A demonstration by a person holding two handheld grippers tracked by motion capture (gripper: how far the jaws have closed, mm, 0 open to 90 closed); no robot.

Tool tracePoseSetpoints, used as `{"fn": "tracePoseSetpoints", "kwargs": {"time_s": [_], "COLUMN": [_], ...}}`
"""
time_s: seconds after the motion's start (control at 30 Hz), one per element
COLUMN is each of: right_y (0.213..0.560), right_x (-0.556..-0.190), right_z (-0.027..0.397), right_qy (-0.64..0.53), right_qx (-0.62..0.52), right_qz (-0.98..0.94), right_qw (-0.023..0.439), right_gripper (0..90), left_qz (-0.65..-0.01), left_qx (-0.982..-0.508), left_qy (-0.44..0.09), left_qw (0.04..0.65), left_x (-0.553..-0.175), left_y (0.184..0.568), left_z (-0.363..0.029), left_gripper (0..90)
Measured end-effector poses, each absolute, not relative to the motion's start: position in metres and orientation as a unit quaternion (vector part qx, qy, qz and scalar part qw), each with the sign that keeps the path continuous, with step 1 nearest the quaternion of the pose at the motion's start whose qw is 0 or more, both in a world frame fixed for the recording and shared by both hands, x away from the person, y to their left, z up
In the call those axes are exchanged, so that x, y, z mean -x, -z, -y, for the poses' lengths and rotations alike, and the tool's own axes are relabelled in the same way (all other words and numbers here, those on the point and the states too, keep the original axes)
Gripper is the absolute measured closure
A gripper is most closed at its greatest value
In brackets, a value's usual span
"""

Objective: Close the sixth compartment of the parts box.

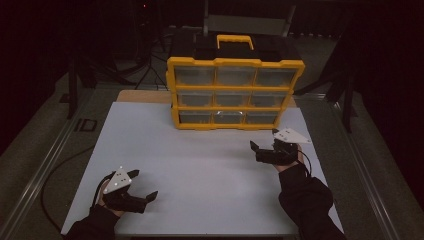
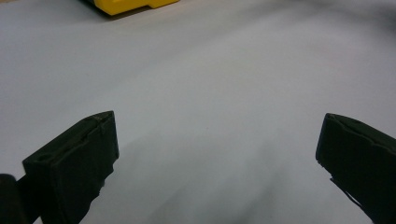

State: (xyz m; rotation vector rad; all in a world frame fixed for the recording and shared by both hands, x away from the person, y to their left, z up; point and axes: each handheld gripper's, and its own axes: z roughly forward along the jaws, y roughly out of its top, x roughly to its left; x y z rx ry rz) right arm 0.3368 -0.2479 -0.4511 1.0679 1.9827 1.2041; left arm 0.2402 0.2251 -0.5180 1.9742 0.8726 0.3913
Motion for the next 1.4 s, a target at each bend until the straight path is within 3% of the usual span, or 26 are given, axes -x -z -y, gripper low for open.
{"fn": "tracePoseSetpoints", "kwargs": {"time_s": [0.83,1.4], "right_y": [0.493,0.509], "right_x": [-0.303,-0.279], "right_z": [0.261,0.274], "right_qy": [-0.479,-0.455], "right_qx": [-0.389,-0.372], "right_qz": [-0.751,-0.776], "right_qw": [0.237,0.229], "right_gripper": [8.9,8.9], "left_qz": [-0.353,-0.352], "left_qx": [-0.801,-0.802], "left_qy": [-0.159,-0.16], "left_qw": [0.457,0.455], "left_x": [-0.24,-0.24], "left_y": [0.518,0.518], "left_z": [-0.225,-0.224], "left_gripper": [0.0,0.0]}}
